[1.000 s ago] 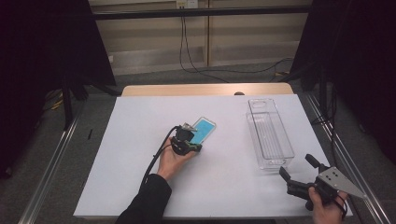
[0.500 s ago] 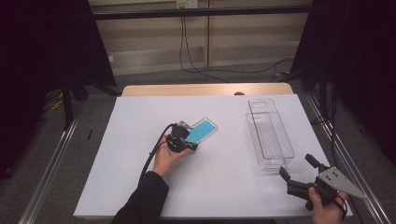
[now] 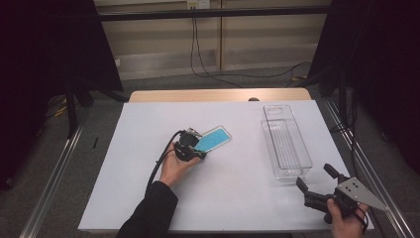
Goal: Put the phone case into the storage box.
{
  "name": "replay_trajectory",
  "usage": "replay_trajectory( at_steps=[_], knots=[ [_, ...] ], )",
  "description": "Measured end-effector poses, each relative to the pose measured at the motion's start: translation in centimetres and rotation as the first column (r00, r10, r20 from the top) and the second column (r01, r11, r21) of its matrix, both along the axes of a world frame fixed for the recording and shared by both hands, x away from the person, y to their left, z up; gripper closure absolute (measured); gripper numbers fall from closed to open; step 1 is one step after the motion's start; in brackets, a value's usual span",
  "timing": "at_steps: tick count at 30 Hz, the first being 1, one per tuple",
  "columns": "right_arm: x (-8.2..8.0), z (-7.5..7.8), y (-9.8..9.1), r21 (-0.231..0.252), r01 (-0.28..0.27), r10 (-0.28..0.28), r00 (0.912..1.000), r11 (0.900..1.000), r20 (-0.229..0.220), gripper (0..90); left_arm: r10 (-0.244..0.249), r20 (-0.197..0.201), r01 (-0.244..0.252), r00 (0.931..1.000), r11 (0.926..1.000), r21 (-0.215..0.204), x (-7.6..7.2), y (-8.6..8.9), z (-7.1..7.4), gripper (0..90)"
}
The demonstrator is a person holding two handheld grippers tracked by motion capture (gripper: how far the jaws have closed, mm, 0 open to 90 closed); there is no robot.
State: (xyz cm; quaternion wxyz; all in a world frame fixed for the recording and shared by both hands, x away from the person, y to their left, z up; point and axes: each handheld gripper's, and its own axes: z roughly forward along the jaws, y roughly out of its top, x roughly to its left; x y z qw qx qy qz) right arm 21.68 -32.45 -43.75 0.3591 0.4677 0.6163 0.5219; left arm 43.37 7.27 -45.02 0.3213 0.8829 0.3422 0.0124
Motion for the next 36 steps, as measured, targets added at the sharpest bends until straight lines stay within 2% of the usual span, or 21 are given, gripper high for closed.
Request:
replay_trajectory(
  at_steps=[24, 32, 36],
  knots=[
    [0.0, 0.0, 0.0, -0.013, 0.000, 0.000, 1.0000, 0.9999, -0.001, 0.0, 0.020, 0.015, -0.020, 0.9997, 0.9996, 0.021, 0.6, 0.6, 0.1, 90.0],
    [-0.1, 0.1, -0.2, -0.022, -0.036, 0.036, 0.9992, 0.9991, 0.018, 0.0, 0.030, 0.014, -0.030, 0.9995, 0.9994, 0.016, 0.9, 1.1, 0.0, 90.0],
    [-0.1, 0.1, -0.2, -0.022, -0.035, 0.035, 0.9992, 0.9992, 0.020, 0.0, 0.034, 0.015, -0.034, 0.9993, 0.9993, 0.018, 1.0, 1.1, 0.0, 90.0]
  ],
)
